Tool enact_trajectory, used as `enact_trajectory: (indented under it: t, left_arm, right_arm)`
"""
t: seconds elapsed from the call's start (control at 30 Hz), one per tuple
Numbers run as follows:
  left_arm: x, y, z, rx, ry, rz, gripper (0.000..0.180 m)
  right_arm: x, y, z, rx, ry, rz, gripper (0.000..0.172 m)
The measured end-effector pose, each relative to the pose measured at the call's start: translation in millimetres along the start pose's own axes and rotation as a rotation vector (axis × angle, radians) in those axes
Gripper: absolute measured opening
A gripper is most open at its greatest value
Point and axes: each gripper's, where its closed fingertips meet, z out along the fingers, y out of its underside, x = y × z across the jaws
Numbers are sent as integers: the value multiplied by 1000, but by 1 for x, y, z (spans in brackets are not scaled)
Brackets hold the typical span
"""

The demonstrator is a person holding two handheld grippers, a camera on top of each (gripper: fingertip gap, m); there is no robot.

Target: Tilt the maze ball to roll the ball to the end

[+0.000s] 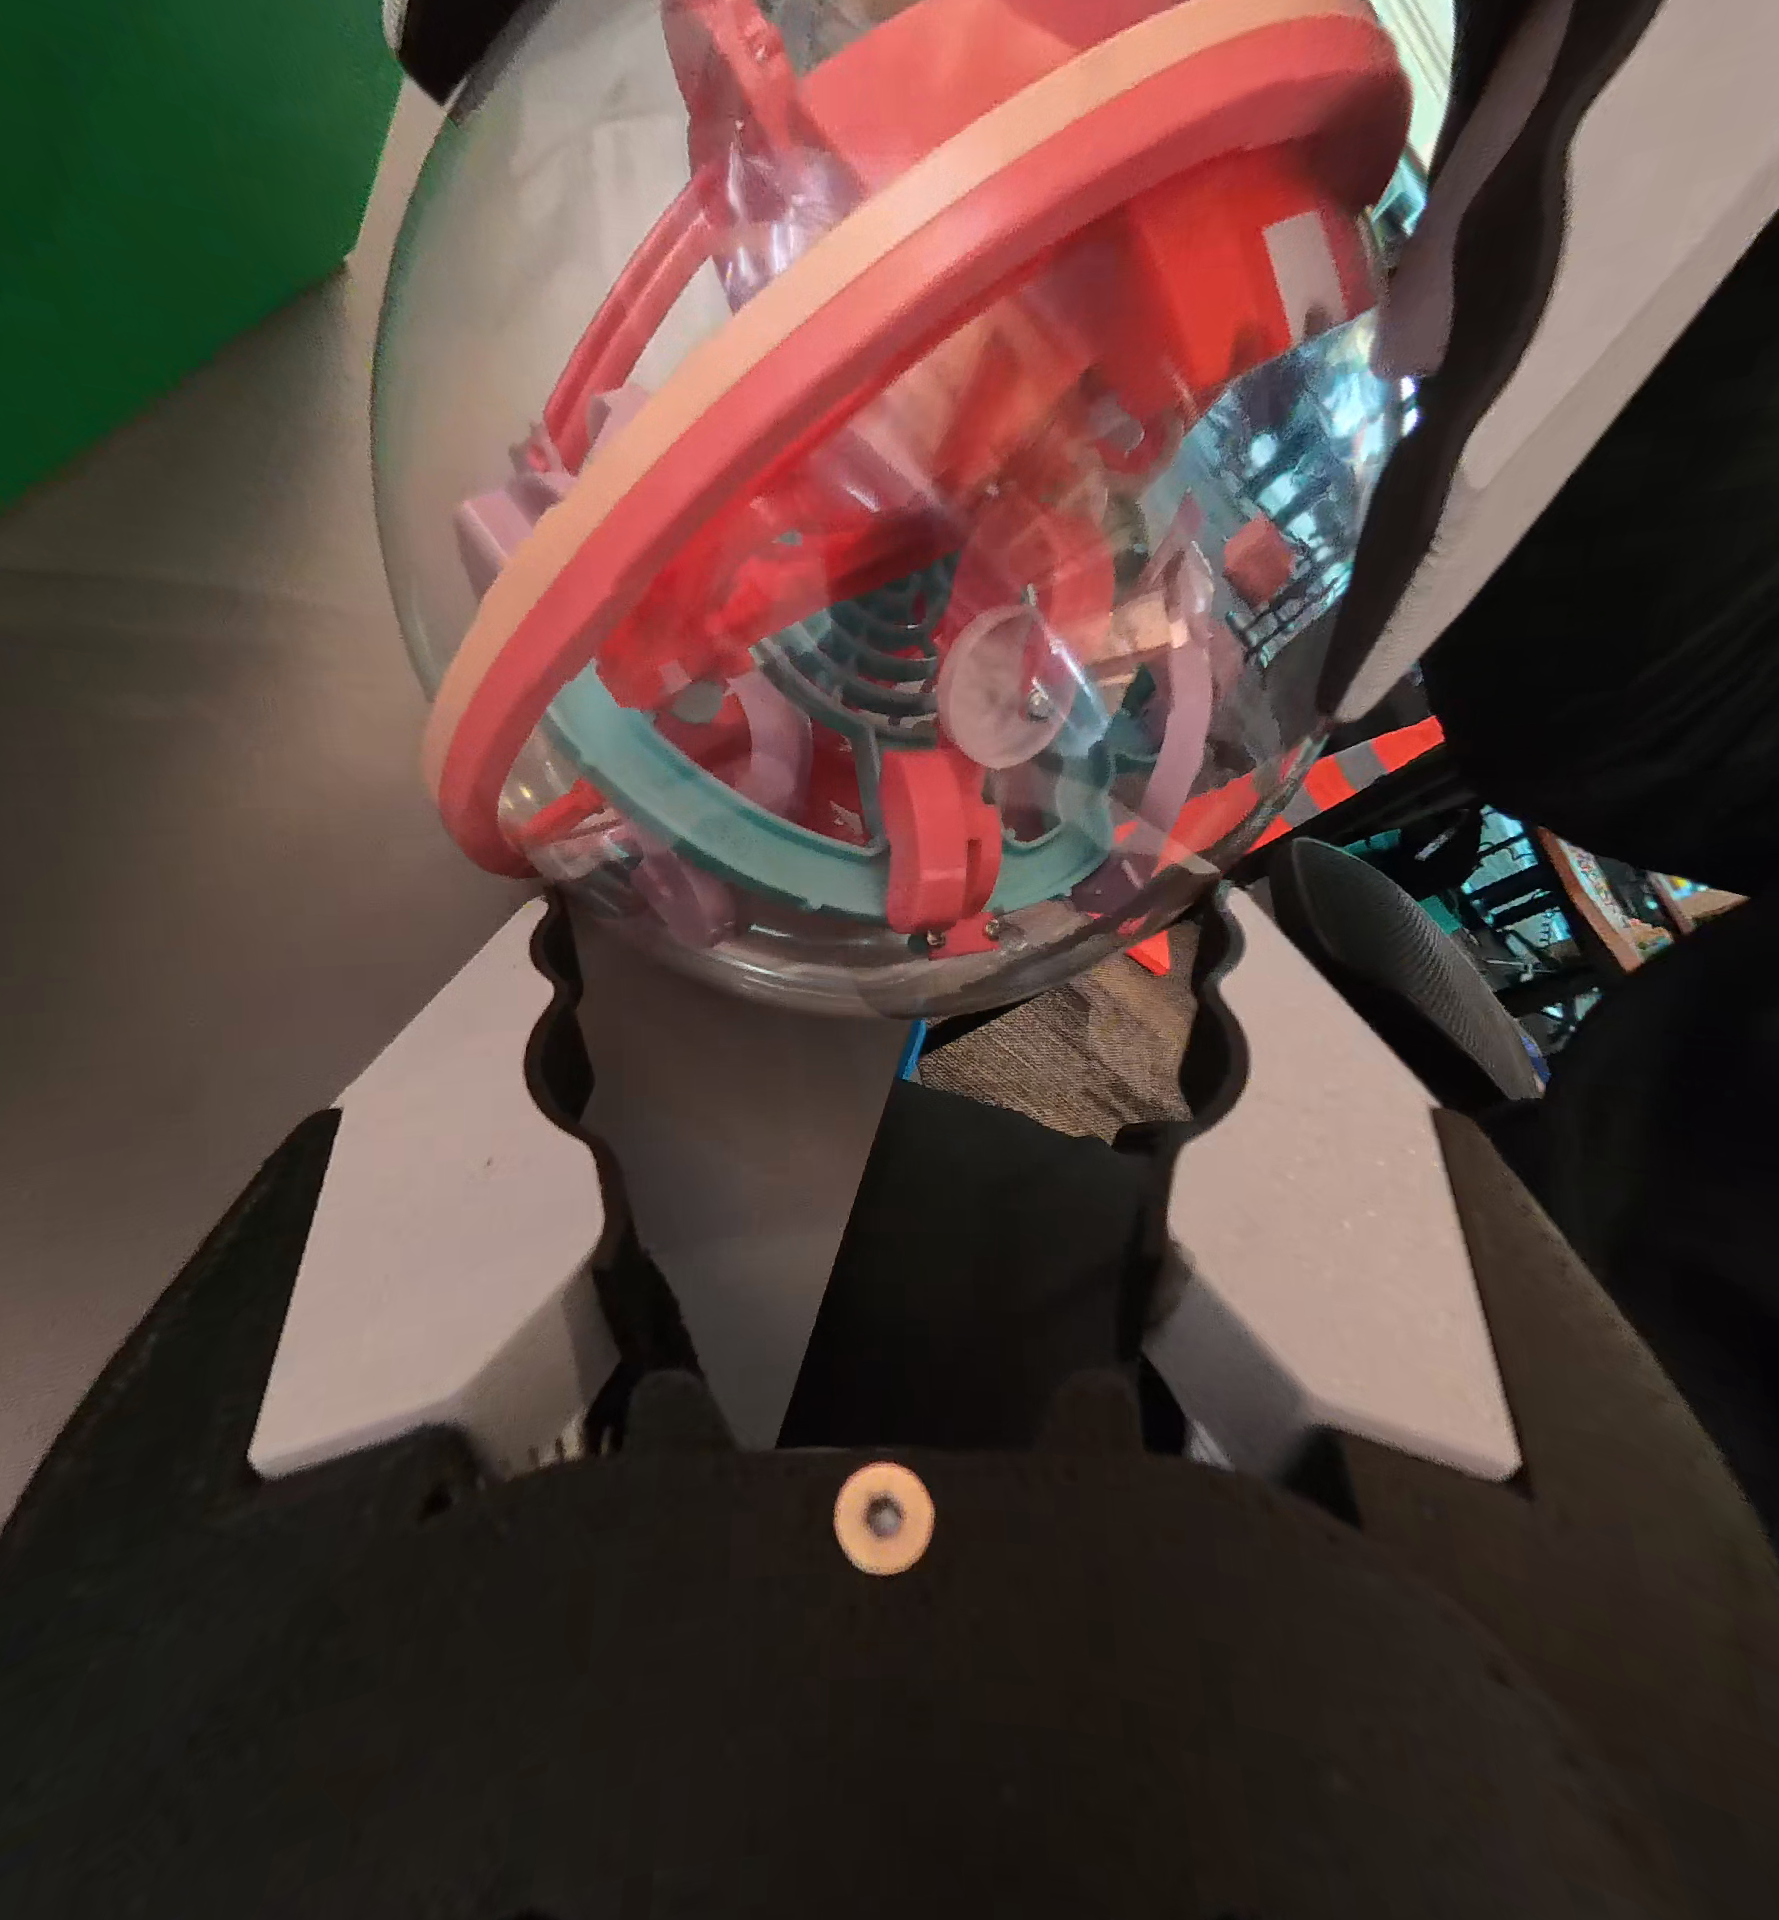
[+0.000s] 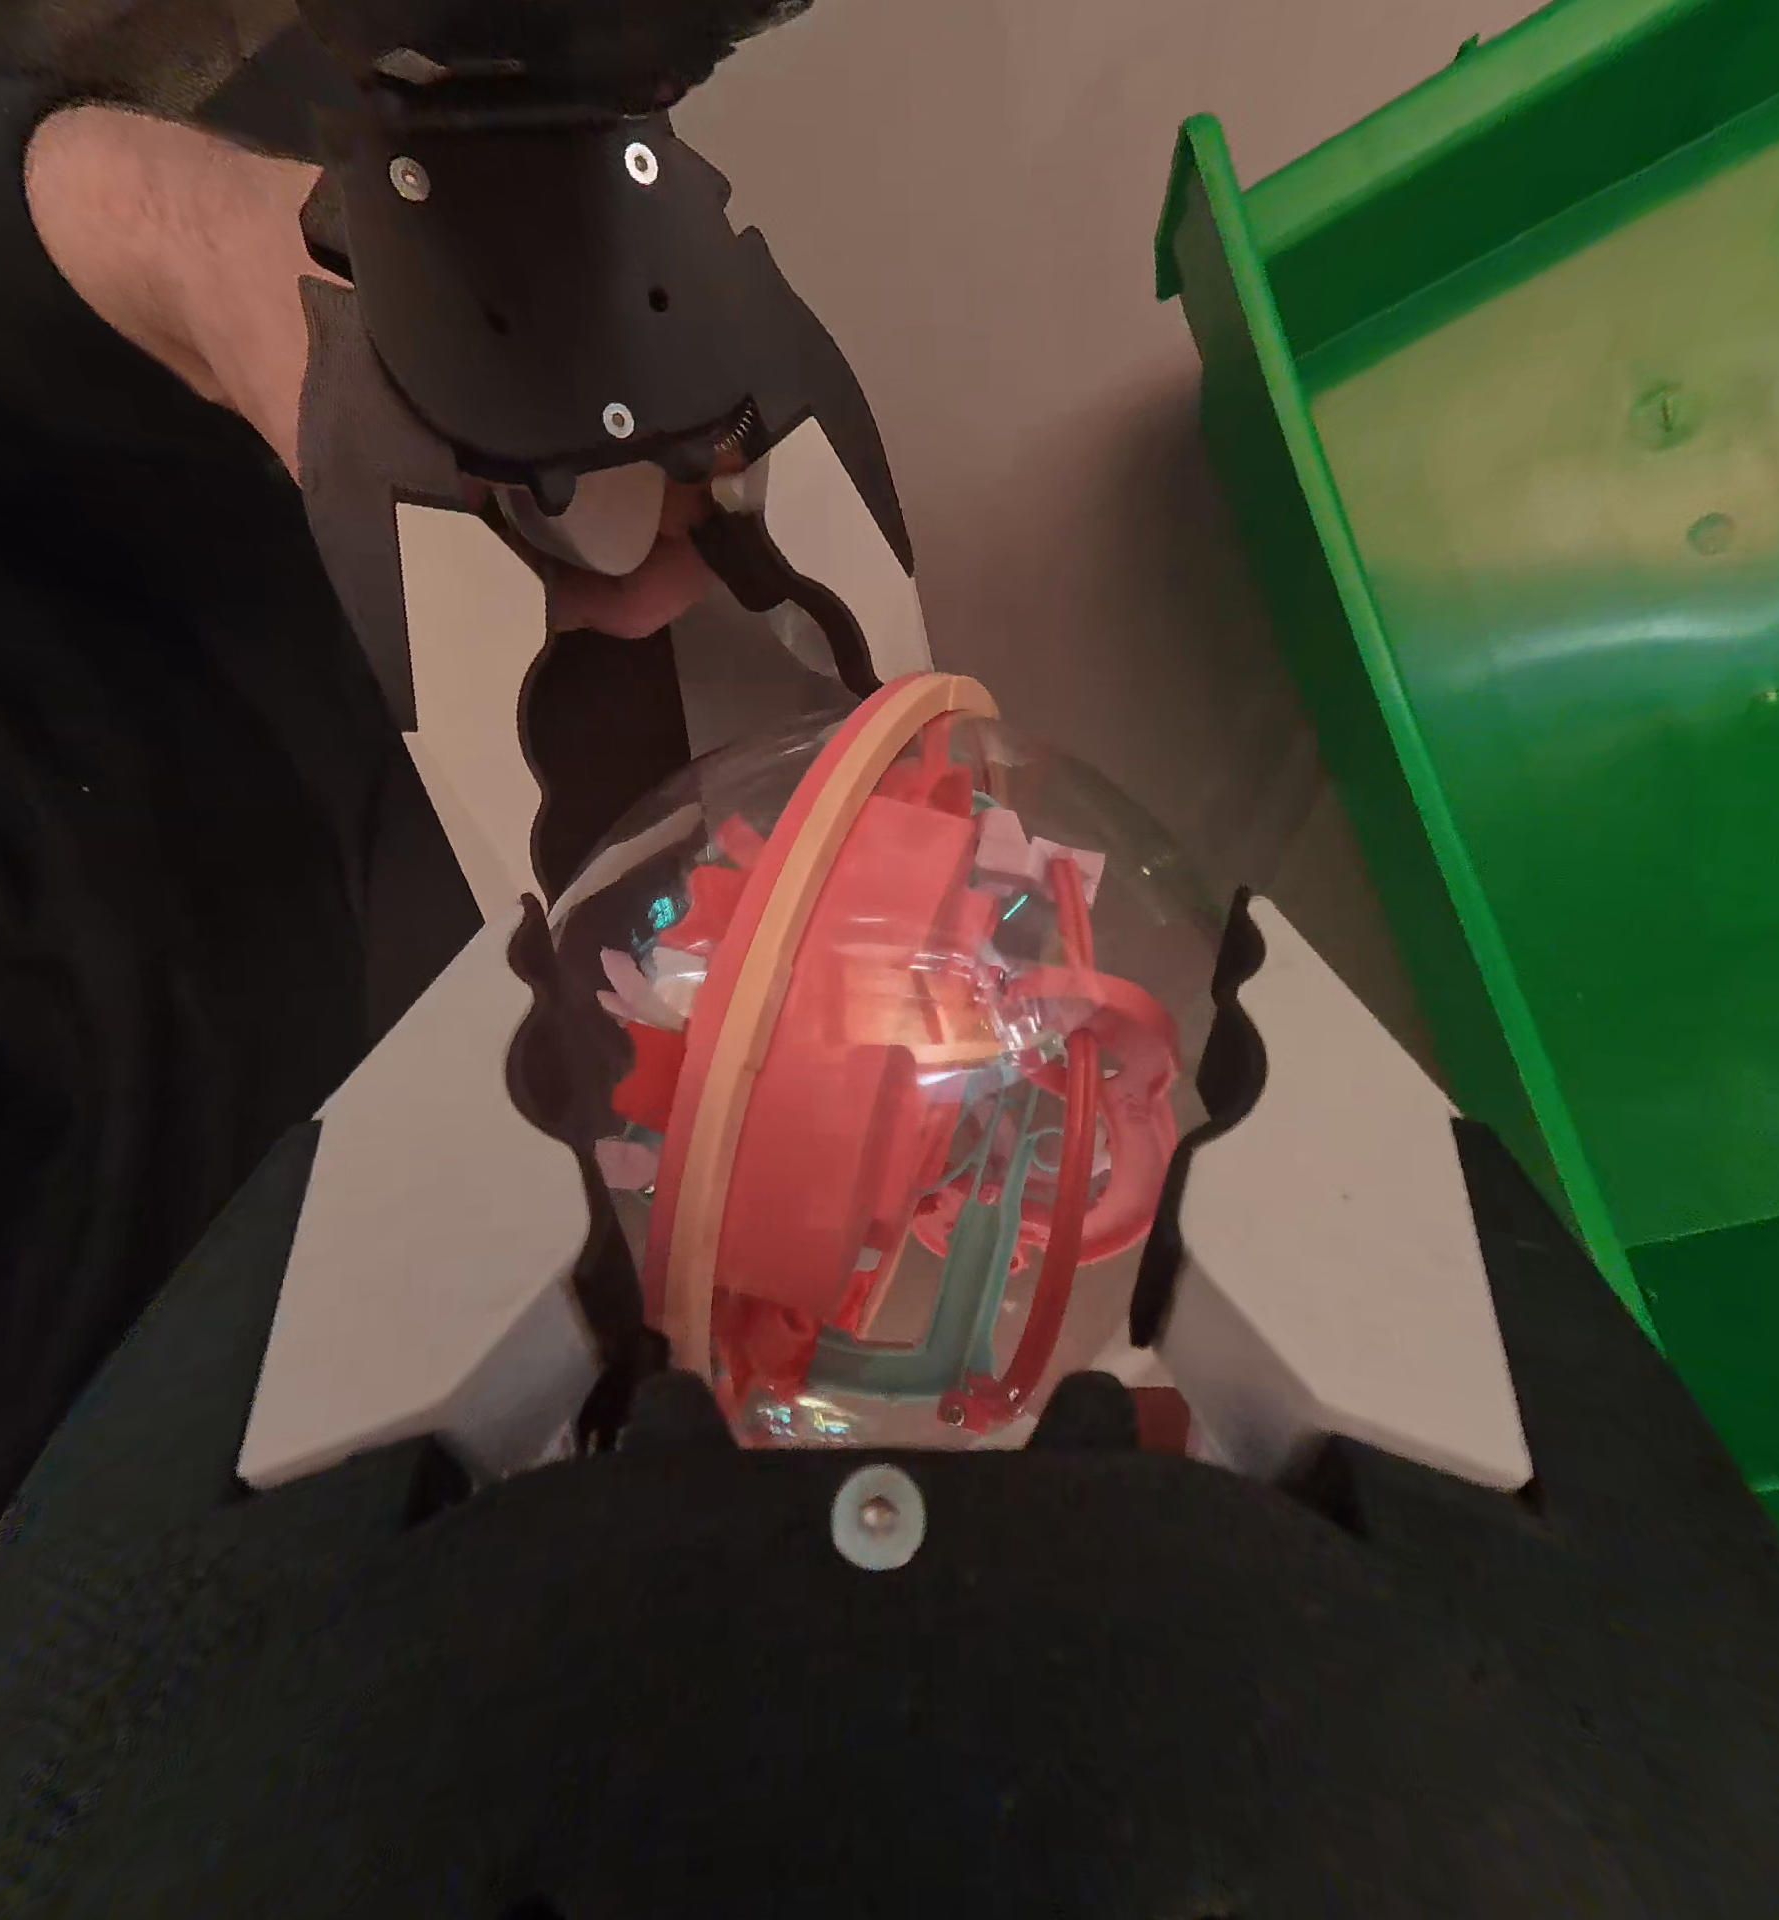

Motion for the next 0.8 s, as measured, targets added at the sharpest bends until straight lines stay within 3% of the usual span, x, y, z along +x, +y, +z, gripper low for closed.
enact_trajectory:
  t: [0.27, 0.3, 0.4, 0.5, 0.63, 0.8]
  left_arm:
    - [-1, -8, -3, 35, -26, 24, 113]
    - [-2, -10, -6, 45, -59, 47, 112]
    - [-3, -17, -21, 22, -253, 193, 135]
    - [6, -36, -39, 19, -381, 374, 141]
    - [11, -46, -21, -70, -400, 532, 143]
    - [7, -40, -2, -80, -323, 516, 141]
  right_arm:
    - [5, 3, -4, 40, -35, 36, 125]
    - [4, 3, -4, 44, -34, 36, 125]
    - [4, 3, -4, 43, -34, 32, 125]
    - [2, 2, -1, 21, -32, 1, 125]
    - [-4, -3, 4, -14, -27, -41, 126]
    - [-11, -6, 3, 9, -25, -73, 119]
